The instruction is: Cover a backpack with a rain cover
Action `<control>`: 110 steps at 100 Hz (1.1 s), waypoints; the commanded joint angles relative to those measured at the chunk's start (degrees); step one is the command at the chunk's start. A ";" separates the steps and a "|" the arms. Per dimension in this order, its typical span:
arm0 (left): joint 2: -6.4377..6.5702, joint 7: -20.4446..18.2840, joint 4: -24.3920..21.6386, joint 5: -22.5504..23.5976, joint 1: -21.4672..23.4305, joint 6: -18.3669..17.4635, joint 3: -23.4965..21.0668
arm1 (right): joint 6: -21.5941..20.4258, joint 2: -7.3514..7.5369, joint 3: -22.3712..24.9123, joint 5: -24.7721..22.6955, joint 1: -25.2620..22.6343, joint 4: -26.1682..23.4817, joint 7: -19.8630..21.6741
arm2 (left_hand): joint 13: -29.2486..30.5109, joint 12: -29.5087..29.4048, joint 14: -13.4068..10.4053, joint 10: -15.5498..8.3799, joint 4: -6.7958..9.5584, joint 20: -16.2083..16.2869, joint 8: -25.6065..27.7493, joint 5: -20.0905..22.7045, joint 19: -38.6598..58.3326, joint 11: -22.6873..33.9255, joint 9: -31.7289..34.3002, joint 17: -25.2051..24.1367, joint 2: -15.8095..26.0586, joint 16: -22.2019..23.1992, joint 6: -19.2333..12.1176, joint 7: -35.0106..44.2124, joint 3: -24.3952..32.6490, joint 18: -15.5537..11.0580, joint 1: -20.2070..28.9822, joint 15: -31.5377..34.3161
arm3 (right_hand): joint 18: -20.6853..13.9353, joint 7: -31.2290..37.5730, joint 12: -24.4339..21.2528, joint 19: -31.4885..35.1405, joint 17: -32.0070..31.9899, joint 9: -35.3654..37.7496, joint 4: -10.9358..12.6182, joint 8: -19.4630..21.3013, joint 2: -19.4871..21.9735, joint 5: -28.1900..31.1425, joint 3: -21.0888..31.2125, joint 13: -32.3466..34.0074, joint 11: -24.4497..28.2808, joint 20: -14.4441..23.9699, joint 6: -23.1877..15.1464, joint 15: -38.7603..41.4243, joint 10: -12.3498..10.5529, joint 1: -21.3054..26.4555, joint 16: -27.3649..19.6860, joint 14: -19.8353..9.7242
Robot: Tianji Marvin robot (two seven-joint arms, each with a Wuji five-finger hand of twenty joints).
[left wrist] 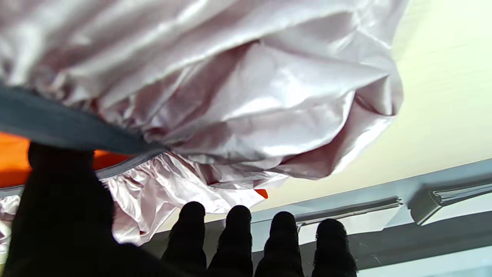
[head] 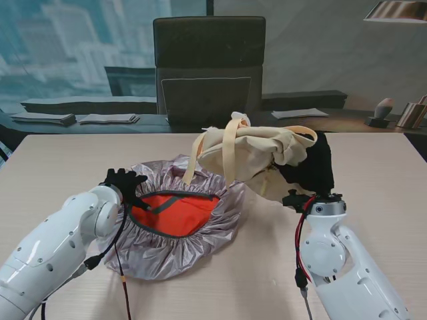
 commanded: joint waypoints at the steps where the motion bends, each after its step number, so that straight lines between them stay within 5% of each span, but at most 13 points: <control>1: -0.06 -1.15 0.50 0.09 0.70 0.30 0.60 | -0.06 -0.25 -0.50 0.13 -0.43 -0.78 0.74 | -1.91 -1.33 1.44 2.39 1.10 -0.47 -1.58 -2.65 -3.62 -1.75 -2.57 -1.10 0.67 -0.80 2.57 -3.47 -2.55 3.18 -1.92 -2.16 | -0.36 7.41 4.38 1.38 -0.53 4.49 0.45 3.08 5.41 3.70 6.78 0.73 7.59 -0.15 -6.88 2.33 2.22 6.87 0.46 -2.87; 10: 0.22 -5.31 0.19 -0.16 -0.03 5.47 2.53 | 0.16 -0.24 -0.76 0.14 -0.57 -0.86 0.75 | -0.24 -0.62 3.66 4.27 0.80 0.11 -1.48 -2.52 -4.41 -0.77 -2.21 0.90 0.97 0.47 3.09 -6.29 -2.69 5.03 -2.70 0.88 | -0.30 7.40 4.37 1.37 -0.51 4.49 0.45 3.09 5.37 3.70 6.81 0.61 7.59 -0.16 -6.88 2.28 2.21 6.89 0.46 -2.85; 17: 0.48 -8.06 0.32 -2.00 -1.23 9.16 4.39 | 0.19 -0.26 -0.85 0.40 -0.68 -1.12 0.93 | 7.93 3.55 6.38 5.58 0.99 0.64 0.37 -2.39 -3.03 8.60 2.05 3.47 0.73 2.98 2.88 -5.64 -2.50 6.14 -1.81 6.86 | -0.28 7.39 4.36 1.35 -0.51 4.44 0.48 3.10 5.52 3.70 6.82 0.56 7.57 -0.17 -6.88 2.30 2.27 6.91 0.48 -2.84; 30: 1.02 -10.70 1.30 -8.23 -3.93 12.55 8.00 | -0.77 -0.27 -0.60 0.77 -1.09 -2.12 1.35 | 21.51 9.91 3.92 -0.10 3.02 2.27 4.49 -2.20 9.62 22.77 13.34 4.13 -1.55 10.96 2.41 0.94 0.03 5.63 4.58 20.47 | -0.40 7.36 4.43 1.39 -0.38 4.19 0.54 3.12 6.00 3.65 6.77 0.45 7.58 -0.17 -6.94 2.25 2.06 6.72 0.50 -3.02; 37: 0.75 -9.31 2.19 -11.71 -4.38 12.16 8.55 | -1.22 -0.29 -0.43 1.03 -1.25 -2.64 1.58 | 26.53 15.45 1.25 -4.88 1.87 4.60 4.16 -2.03 22.02 29.09 17.34 3.33 -6.82 16.06 2.46 6.83 23.57 2.56 3.08 28.77 | -0.43 7.31 4.51 1.34 -0.27 4.03 0.58 3.22 6.36 3.40 6.68 0.42 7.64 -0.20 -7.14 2.23 1.84 6.56 0.52 -3.30; 45: 0.13 -6.55 2.81 -15.17 -4.63 12.02 8.92 | -1.54 -0.35 -0.14 2.19 -1.62 -3.48 2.32 | 31.88 18.69 0.88 -7.64 1.42 8.85 5.80 -1.99 30.86 33.94 22.96 5.99 -8.83 19.11 2.78 13.25 36.81 -0.69 7.76 35.58 | -0.44 7.29 4.57 1.32 -0.25 3.88 0.65 3.33 6.63 3.32 6.61 0.28 7.69 -0.21 -7.25 2.16 1.67 6.55 0.52 -3.41; 50: -0.35 -4.87 3.12 -17.73 -4.43 10.73 8.34 | -1.64 -0.43 0.07 3.43 -2.02 -4.17 2.91 | 34.93 27.14 -0.86 -7.81 -1.68 10.66 7.26 -2.22 34.49 30.60 27.56 8.78 -11.86 19.17 2.43 16.64 38.45 -3.36 15.77 37.46 | -0.46 7.26 4.60 1.32 -0.24 3.78 0.68 3.39 6.75 3.26 6.55 0.07 7.70 -0.21 -7.33 2.08 1.65 6.55 0.51 -3.44; 54: -0.81 -3.32 3.47 -19.63 -4.21 8.81 7.73 | -1.71 -0.47 0.25 4.47 -2.42 -4.75 3.50 | 37.11 31.67 -1.40 -9.78 -1.90 11.24 8.56 -2.43 35.79 25.84 31.73 10.87 -12.78 20.40 1.99 19.37 37.58 -4.64 21.38 38.64 | -0.69 7.22 4.61 1.39 -0.08 3.70 0.73 3.46 6.94 3.18 6.53 0.02 7.72 -0.19 -7.39 2.11 1.61 6.50 0.55 -3.50; 59: -1.50 -0.93 3.88 -22.22 -3.88 6.97 6.86 | -1.83 -0.49 0.42 5.51 -2.86 -5.33 4.17 | 40.65 32.45 -0.81 -10.89 -2.62 11.43 10.38 -2.51 36.55 26.55 33.72 13.69 -12.94 23.05 1.41 23.07 39.35 -5.09 25.21 38.37 | -0.72 7.20 4.64 1.46 0.09 3.63 0.74 3.52 7.10 3.14 6.43 0.04 7.75 -0.16 -7.42 2.13 1.54 6.41 0.57 -3.55; 73: -3.89 6.17 5.91 -29.71 -3.45 1.16 4.92 | -1.46 -0.61 0.39 7.52 -3.57 -6.20 5.03 | 42.94 32.29 0.98 -7.97 -3.37 11.16 13.73 -2.90 36.45 26.91 34.89 16.81 -12.92 25.29 1.03 29.99 40.15 -2.40 27.87 37.80 | -0.54 7.12 4.72 1.56 0.36 3.36 0.87 3.72 7.42 3.03 6.22 -0.08 7.85 -0.10 -7.57 2.07 1.37 6.48 0.60 -3.74; 76: -4.23 7.38 6.49 -30.30 -3.54 -0.82 4.72 | -1.28 -0.62 0.35 7.86 -3.67 -6.34 5.18 | 42.44 32.44 3.04 -8.13 -3.39 11.19 14.08 -2.90 36.57 26.97 35.05 17.30 -13.03 26.19 0.73 30.77 40.50 -2.08 28.08 37.99 | -0.54 7.09 4.72 1.55 0.36 3.34 0.90 3.75 7.52 3.04 6.18 -0.29 7.88 -0.08 -7.57 2.00 1.42 6.48 0.60 -3.69; 94: -6.50 16.77 8.90 -34.32 -2.92 -13.02 2.14 | -0.76 -0.40 -0.03 8.85 -4.12 -6.54 6.72 | 43.15 34.19 2.91 -7.81 -4.06 10.73 15.87 -0.79 36.13 28.05 34.55 19.91 -13.17 29.48 -0.36 34.61 42.65 0.93 28.63 37.83 | -0.54 6.98 4.72 1.53 0.37 3.07 1.01 3.90 7.87 2.94 6.04 -0.38 8.04 -0.04 -7.62 2.04 1.32 6.36 0.70 -3.90; 110: -7.30 19.56 4.46 -37.99 0.34 -15.46 -2.03 | -0.20 -0.49 -0.65 11.99 -4.52 -7.24 8.19 | 44.09 34.68 4.01 -6.16 -4.48 9.53 19.02 5.75 34.66 27.46 35.42 23.35 -13.40 30.63 -1.75 40.10 43.76 4.72 28.44 37.83 | -0.29 6.93 4.98 1.64 1.17 2.17 1.33 4.39 9.03 2.54 5.72 -0.99 8.53 0.09 -7.82 2.08 1.26 6.48 0.89 -3.97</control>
